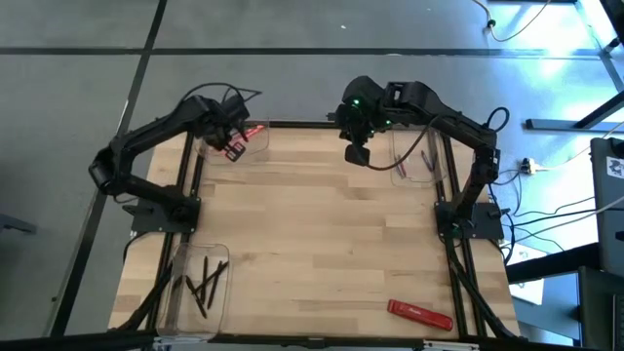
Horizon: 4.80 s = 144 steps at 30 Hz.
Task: Sort crayons/erasers/pens/pencils in bins
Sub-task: Put the blue pencil into the top left transparent bin, then return to Home Position
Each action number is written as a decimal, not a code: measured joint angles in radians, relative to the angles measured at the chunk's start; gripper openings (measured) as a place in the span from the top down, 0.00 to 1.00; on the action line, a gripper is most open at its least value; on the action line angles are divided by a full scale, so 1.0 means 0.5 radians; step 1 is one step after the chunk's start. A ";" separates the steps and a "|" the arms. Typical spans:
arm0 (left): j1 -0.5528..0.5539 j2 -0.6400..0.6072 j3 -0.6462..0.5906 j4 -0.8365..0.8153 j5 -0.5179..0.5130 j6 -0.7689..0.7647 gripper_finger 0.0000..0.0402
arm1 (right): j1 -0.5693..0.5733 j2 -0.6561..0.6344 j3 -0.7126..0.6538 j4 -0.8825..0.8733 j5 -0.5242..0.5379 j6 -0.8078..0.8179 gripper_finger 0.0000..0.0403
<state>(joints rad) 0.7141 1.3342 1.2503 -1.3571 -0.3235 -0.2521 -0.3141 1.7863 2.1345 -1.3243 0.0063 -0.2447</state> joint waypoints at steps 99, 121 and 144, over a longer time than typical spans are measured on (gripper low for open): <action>-0.429 -2.664 -2.009 2.400 0.564 -0.017 1.00 | -0.035 -3.562 -3.016 1.498 -0.386 0.751 0.99; -0.430 -2.663 -2.485 2.913 0.902 0.071 1.00 | -0.035 -3.561 -4.256 3.009 -0.591 0.569 0.99; -0.430 -2.663 -2.485 2.895 0.880 0.301 1.00 | -0.035 -3.561 -4.253 2.789 -0.523 0.269 0.95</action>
<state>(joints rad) 0.4992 0.0025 0.0078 0.0906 0.1165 -0.1017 -0.3317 0.0059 0.0078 0.0700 -0.2553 -0.1103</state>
